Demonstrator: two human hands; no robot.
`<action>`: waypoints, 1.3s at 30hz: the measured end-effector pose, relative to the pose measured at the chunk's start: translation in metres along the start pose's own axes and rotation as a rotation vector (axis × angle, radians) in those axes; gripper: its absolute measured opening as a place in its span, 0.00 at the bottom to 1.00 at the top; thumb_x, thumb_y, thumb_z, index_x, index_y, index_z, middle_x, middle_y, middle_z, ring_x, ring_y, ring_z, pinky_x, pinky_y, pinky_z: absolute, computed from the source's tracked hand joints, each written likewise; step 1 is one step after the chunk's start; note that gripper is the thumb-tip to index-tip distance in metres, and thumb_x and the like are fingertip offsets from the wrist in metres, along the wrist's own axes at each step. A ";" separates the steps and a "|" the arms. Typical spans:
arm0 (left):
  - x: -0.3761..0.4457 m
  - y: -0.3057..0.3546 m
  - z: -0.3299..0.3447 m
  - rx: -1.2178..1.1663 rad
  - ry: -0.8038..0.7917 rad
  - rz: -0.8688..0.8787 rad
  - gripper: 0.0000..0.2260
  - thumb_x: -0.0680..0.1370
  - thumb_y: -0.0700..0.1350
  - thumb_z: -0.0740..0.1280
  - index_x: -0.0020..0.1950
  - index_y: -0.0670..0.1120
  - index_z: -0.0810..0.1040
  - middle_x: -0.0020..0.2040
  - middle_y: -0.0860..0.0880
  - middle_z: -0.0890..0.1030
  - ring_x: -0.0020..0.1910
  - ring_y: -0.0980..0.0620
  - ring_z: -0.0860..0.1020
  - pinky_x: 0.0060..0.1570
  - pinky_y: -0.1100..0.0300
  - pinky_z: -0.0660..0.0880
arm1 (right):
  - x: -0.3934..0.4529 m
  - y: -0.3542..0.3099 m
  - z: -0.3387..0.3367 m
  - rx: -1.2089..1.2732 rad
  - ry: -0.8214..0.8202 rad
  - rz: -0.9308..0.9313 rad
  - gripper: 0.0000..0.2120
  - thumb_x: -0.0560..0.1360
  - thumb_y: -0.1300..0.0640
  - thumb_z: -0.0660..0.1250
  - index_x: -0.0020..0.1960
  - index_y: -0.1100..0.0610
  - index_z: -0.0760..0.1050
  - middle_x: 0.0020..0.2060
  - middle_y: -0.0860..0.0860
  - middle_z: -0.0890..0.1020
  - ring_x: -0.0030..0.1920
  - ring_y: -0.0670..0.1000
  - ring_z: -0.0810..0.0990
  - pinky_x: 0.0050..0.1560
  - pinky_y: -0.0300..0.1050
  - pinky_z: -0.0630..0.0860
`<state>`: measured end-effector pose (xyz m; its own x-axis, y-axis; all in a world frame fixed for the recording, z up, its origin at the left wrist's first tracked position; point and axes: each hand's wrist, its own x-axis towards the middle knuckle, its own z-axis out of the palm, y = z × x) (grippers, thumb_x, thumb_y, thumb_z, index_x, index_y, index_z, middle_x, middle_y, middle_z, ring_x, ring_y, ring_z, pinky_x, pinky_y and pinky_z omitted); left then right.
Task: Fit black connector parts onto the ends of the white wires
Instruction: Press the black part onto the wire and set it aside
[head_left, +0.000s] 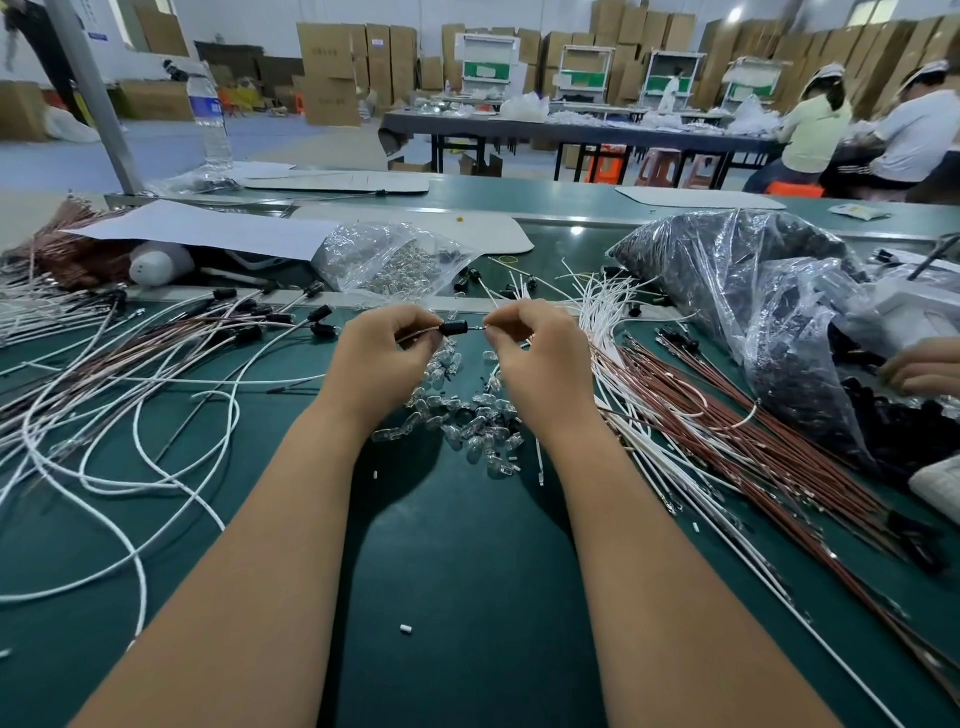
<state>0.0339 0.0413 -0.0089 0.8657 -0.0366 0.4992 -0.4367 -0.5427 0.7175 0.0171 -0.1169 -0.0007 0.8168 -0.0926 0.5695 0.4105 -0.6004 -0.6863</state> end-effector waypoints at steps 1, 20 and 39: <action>0.000 0.000 0.000 -0.002 -0.002 0.000 0.05 0.76 0.38 0.68 0.50 0.43 0.82 0.34 0.54 0.78 0.28 0.66 0.72 0.30 0.74 0.66 | 0.000 -0.001 -0.001 0.041 0.011 0.019 0.04 0.74 0.63 0.70 0.47 0.59 0.82 0.41 0.50 0.82 0.45 0.50 0.79 0.50 0.47 0.77; 0.000 0.007 0.003 -0.006 0.049 0.088 0.02 0.76 0.37 0.69 0.45 0.41 0.82 0.31 0.54 0.77 0.28 0.63 0.72 0.30 0.72 0.67 | 0.004 -0.001 -0.001 0.365 -0.010 0.203 0.05 0.78 0.64 0.65 0.48 0.60 0.80 0.38 0.54 0.83 0.39 0.51 0.82 0.47 0.48 0.81; 0.002 0.008 0.001 0.209 0.194 0.315 0.05 0.74 0.36 0.70 0.48 0.41 0.83 0.40 0.50 0.79 0.39 0.53 0.75 0.41 0.70 0.68 | 0.003 -0.004 -0.001 0.455 -0.240 0.346 0.10 0.77 0.60 0.65 0.40 0.54 0.81 0.27 0.47 0.79 0.27 0.46 0.69 0.28 0.36 0.66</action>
<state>0.0329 0.0359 -0.0030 0.6270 -0.0800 0.7749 -0.5963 -0.6893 0.4114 0.0173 -0.1159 0.0038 0.9802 -0.0087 0.1980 0.1939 -0.1641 -0.9672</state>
